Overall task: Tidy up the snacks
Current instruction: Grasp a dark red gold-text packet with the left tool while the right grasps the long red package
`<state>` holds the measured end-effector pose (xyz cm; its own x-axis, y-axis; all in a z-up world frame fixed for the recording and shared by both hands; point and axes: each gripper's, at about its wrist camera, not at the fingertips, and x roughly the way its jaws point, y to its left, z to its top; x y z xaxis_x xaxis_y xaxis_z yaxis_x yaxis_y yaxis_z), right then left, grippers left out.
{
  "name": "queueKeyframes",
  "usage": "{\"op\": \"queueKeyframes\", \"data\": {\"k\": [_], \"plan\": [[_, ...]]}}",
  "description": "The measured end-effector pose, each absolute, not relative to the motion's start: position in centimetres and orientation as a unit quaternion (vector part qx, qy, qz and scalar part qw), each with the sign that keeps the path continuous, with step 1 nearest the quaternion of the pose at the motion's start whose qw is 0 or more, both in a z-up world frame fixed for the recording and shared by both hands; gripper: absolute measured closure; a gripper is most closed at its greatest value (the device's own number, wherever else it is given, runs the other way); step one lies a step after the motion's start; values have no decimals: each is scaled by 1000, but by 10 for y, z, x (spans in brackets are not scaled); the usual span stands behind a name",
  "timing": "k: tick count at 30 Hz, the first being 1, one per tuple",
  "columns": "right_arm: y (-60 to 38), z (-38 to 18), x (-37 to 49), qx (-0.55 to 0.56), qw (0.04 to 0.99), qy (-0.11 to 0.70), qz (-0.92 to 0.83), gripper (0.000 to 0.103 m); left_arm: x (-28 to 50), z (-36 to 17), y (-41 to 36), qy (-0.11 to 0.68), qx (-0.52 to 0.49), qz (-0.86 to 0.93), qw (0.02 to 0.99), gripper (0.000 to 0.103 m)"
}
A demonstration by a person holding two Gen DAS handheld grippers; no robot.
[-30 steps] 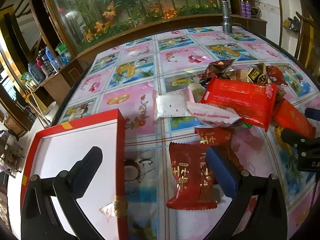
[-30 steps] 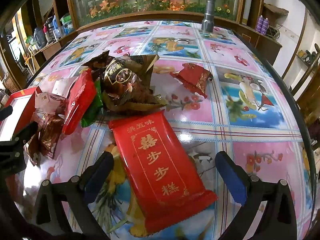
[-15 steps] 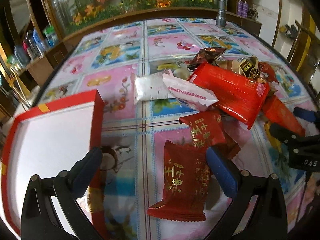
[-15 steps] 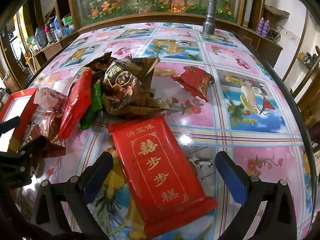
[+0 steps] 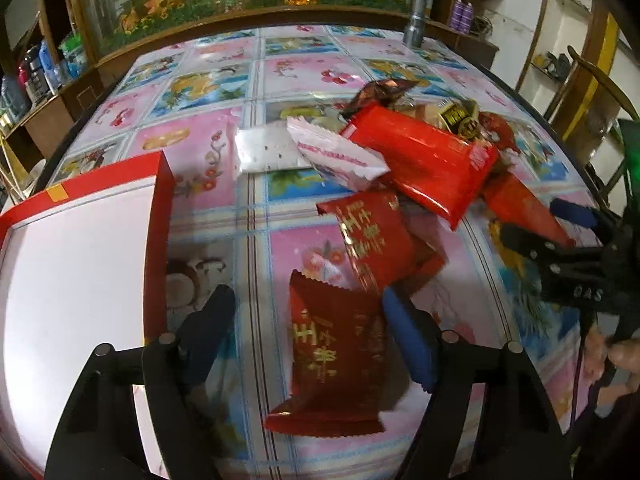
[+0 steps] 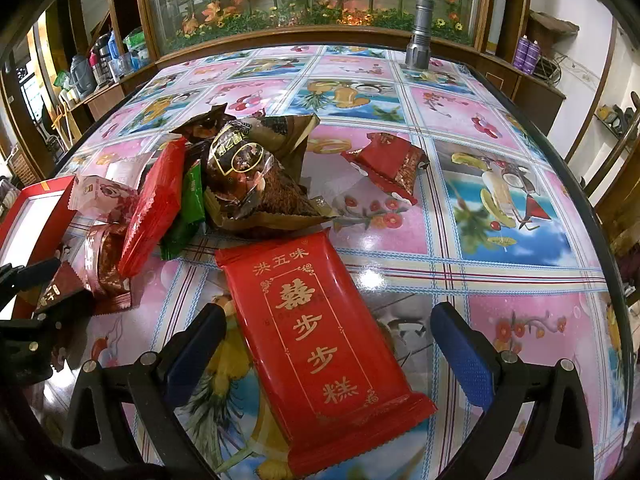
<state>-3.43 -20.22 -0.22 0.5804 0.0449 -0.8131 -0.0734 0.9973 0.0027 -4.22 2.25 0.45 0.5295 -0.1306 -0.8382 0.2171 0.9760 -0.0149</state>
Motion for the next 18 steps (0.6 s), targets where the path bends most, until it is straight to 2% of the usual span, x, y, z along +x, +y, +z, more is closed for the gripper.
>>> {"op": "queueKeyframes", "data": {"k": [18], "plan": [[-202, -2, -34, -17, 889, 456, 36, 0, -62, 7, 31, 514, 77, -174, 836, 22]]}}
